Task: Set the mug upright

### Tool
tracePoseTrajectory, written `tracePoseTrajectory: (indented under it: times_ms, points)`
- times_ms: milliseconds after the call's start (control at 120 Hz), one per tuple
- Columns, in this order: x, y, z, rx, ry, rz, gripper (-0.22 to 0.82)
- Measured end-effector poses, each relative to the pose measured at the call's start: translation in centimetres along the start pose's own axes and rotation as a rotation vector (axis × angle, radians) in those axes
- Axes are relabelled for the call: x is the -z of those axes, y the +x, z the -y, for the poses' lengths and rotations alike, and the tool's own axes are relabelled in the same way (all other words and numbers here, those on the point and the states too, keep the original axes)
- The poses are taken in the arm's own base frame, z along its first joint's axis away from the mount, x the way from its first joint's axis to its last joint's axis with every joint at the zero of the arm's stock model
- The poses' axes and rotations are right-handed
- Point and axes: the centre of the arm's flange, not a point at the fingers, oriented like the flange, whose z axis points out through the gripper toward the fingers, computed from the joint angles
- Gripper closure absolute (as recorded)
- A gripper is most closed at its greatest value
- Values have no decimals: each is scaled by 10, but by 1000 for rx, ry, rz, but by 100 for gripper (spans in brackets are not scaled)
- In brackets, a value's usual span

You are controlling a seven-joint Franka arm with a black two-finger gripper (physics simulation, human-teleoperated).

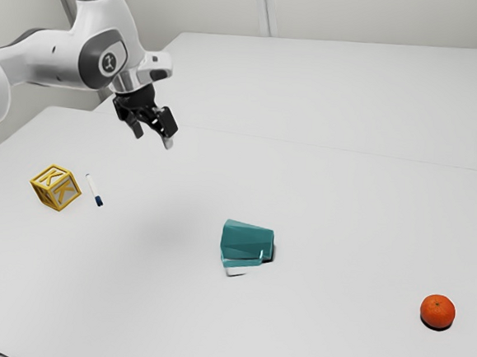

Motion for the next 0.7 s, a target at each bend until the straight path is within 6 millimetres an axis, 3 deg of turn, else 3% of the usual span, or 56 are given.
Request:
tracePoseTrajectory:
  times_ms: [200,292,375,483,592,700]
  points:
    - [7,-8,4,21,-26,-18,0]
    - [-19,-29,-3,84,-160,18,0]
    - [-59,-58,-12,171,-312,84,0]
    - [-87,-80,-6,274,-434,127,0]
    - [-102,-90,0,336,-498,145,0]
    - [-117,-92,-11,359,-551,170,0]
